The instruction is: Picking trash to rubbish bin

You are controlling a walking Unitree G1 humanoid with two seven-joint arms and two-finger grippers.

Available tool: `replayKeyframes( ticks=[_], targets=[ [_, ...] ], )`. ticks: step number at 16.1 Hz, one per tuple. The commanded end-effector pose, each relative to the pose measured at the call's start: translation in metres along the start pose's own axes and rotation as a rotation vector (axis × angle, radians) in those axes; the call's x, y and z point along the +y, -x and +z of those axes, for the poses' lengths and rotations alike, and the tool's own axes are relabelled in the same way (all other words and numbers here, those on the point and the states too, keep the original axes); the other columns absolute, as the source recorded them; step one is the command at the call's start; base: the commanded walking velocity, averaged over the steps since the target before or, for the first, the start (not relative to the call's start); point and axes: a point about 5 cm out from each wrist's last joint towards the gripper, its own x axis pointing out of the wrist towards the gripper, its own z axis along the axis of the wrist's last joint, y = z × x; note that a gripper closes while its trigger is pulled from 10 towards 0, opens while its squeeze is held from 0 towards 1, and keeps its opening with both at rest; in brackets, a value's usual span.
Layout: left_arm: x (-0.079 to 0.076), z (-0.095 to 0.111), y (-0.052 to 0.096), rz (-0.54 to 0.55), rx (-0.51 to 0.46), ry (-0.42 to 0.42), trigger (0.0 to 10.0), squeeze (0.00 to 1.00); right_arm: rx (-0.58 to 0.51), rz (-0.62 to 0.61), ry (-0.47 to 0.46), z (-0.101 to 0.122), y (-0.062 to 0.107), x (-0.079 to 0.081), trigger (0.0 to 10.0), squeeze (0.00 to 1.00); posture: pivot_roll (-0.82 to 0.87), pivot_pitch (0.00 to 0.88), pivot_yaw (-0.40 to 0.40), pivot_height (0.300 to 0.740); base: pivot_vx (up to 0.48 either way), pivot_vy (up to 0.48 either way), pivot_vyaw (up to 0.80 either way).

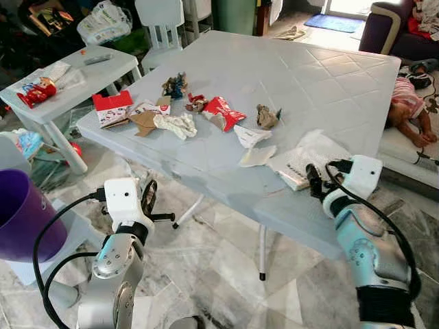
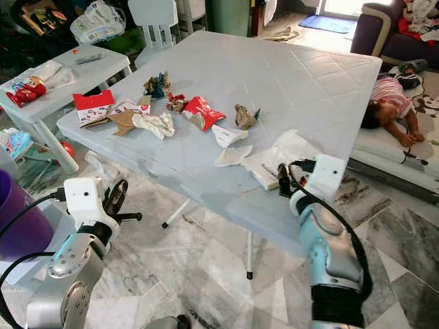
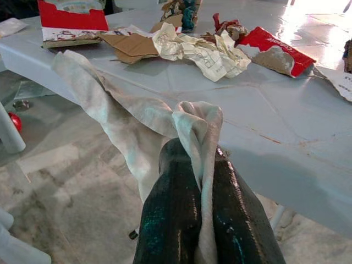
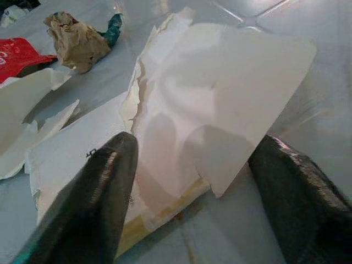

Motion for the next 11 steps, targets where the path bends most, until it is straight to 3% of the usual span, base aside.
replayKeyframes(
  ticks=[1,11],
  targets=[
    [0.002,0.001,0.000,0.015,0.002,0.003,0.0,0.00,-0.008,0.033,-0.009,0.001,-0.004,0.008,0.0,0.00,0.07,0.103,0.033,0.740,0.000,0.000,0.00],
    [0.003,0.003,-0.003,0.022,-0.007,0.014,0.0,0.00,-0.002,0.049,-0.010,-0.013,-0.011,0.011,0.0,0.00,0.08,0.100,0.037,0.740,0.000,0.000,0.00]
  ],
)
